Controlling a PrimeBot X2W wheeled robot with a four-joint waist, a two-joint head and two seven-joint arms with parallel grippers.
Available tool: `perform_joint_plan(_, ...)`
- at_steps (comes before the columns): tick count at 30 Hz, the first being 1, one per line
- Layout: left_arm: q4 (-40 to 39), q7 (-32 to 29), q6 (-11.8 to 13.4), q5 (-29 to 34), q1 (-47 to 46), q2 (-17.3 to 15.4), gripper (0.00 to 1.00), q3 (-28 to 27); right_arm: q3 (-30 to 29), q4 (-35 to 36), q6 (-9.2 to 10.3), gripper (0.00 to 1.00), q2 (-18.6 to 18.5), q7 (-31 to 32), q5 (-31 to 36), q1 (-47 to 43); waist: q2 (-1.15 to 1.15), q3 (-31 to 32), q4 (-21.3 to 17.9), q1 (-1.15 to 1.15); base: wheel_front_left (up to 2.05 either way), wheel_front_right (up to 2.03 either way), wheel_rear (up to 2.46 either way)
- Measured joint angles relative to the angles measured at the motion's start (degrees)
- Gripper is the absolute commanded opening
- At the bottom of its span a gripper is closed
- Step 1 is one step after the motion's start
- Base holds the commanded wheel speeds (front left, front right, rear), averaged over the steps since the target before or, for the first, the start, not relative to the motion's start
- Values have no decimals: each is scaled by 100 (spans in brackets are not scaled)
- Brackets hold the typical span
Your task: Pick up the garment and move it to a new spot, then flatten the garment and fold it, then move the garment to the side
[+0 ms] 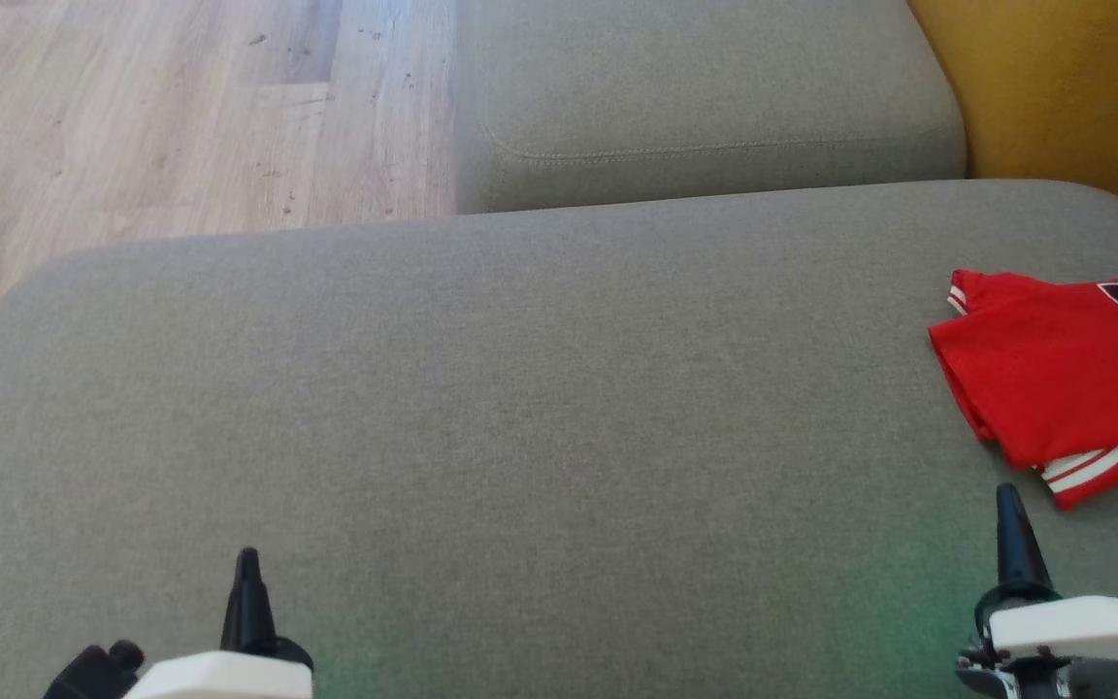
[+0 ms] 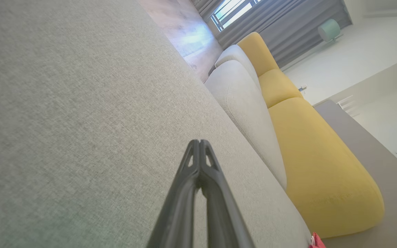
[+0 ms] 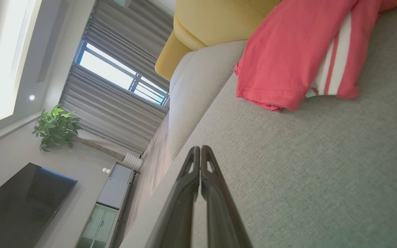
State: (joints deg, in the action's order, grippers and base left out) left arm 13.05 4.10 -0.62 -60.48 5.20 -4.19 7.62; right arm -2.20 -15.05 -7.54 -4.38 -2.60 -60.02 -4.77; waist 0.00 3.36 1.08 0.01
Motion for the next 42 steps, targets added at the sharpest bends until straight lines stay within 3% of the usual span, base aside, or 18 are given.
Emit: perform_joint_plan(42,196,-664,-506,-2661,-628,5,0,-771,-385,-54,1,0,93,667,-2543,555,0,-285,-86,0,0,0,0)
